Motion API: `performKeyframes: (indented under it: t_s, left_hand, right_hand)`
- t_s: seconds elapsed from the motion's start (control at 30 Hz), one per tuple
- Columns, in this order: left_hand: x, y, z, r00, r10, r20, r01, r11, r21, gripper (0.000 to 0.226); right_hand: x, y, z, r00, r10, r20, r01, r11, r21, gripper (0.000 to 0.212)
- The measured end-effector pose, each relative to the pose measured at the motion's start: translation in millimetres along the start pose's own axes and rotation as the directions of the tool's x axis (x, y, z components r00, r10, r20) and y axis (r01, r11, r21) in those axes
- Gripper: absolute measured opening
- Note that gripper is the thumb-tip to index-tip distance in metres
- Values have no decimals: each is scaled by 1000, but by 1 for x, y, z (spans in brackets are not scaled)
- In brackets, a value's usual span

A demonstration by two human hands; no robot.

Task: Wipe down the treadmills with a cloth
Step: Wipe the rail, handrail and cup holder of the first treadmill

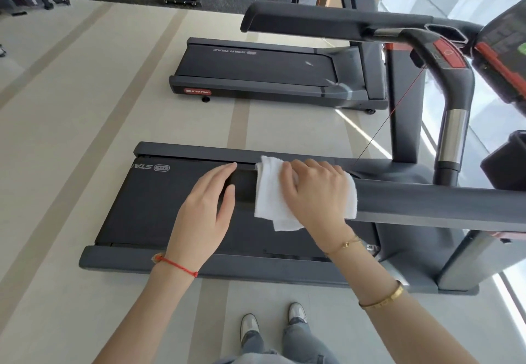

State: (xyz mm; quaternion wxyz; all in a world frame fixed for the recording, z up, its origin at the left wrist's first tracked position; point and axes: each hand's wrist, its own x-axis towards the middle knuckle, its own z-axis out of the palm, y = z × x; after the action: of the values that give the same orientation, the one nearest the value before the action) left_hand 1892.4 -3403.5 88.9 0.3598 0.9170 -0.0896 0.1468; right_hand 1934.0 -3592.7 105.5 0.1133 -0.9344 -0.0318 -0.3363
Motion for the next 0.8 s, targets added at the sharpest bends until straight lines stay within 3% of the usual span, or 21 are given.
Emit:
performKeyframes:
  t_s: [0.13,0.27,0.37,0.47,0.67,0.8]
  left_hand:
    - [0,0,1,999,-34,-12,33,998,-54,36]
    - [1,0,-1,1000,-19,1,19,1000,-16,36]
    - [0,1,-3,1000,-16,22,16,1000,6,38]
    - [0,5,-2,1000,-2,17,1,999,44,39]
    - [5,14,5,997,75,6,-75,992,97,33]
    - [8,25,11,991,129,22,-131,980,149,38]
  right_hand:
    - [-9,-34,11,992,-123,27,122,992,27,33]
    - [-15,6,1,957,-284,56,283,959,15,30]
    - [-9,36,-9,991,-136,14,136,991,-19,36]
    - [-7,19,-4,1000,-4,-28,4,1000,-18,40]
    - [-23,2,4,967,-253,24,252,967,24,30]
    - [-21,28,-4,970,-242,22,243,970,-6,32]
